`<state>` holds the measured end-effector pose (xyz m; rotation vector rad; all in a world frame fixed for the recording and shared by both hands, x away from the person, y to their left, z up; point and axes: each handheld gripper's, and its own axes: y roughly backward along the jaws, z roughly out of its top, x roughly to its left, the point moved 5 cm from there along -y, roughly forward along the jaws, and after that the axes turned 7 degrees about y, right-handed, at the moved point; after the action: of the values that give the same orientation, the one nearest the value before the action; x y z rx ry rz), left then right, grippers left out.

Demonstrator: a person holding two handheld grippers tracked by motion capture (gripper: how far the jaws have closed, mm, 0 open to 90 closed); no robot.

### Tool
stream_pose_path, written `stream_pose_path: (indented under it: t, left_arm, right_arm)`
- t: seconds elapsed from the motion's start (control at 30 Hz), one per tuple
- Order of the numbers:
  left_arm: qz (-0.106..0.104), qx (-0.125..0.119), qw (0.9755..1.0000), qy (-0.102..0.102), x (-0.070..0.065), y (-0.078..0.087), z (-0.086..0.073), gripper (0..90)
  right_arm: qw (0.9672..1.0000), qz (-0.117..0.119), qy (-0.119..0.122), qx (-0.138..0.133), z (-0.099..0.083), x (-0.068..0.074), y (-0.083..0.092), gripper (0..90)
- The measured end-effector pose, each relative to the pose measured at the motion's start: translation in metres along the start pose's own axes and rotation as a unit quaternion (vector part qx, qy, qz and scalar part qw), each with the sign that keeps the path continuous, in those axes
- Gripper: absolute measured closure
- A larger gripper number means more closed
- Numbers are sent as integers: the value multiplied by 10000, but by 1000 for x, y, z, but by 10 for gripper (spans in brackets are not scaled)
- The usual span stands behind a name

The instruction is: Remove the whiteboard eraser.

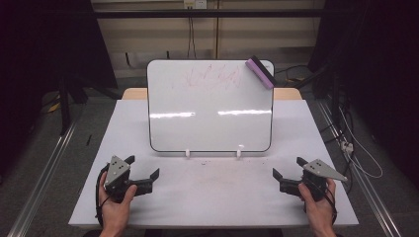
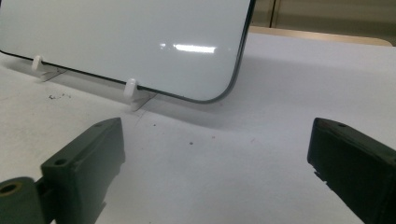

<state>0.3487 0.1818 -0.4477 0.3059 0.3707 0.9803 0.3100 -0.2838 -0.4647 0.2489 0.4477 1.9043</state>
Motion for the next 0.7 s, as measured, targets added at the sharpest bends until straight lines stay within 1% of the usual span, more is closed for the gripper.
stream_pose_path:
  t: [0.17,0.2,0.23,0.4,0.5,0.53,0.6,0.67,0.7]
  left_arm:
    - [-32,18,10000,0,0,-1,0,41]
    - [-96,18,9999,-39,-1,-1,0,40]
    - [-104,7,9999,-45,-1,-1,0,39]
    - [-69,59,10000,12,0,-3,-1,40]
    - [-48,50,10000,9,1,-3,0,41]
    - [-49,67,10000,7,1,-4,0,41]
    - [-79,62,9999,21,0,-4,-1,41]
    - [-109,66,9999,9,-1,-4,0,42]
    - [-109,63,9999,-12,-1,-4,0,42]
  right_arm:
    - [9999,96,14,91,-1,1,-2,42]
    - [9999,113,10,101,-1,2,-2,41]
    - [9999,120,13,107,-1,2,-2,41]
    - [9996,210,-25,179,-1,4,-4,43]
    - [9994,253,3,224,-1,5,-5,42]
    - [9994,253,46,236,-1,5,-6,42]
    - [9994,267,17,240,0,5,-6,42]
    - [9995,179,9,278,2,4,-7,45]
    - [9995,172,3,271,4,3,-8,46]
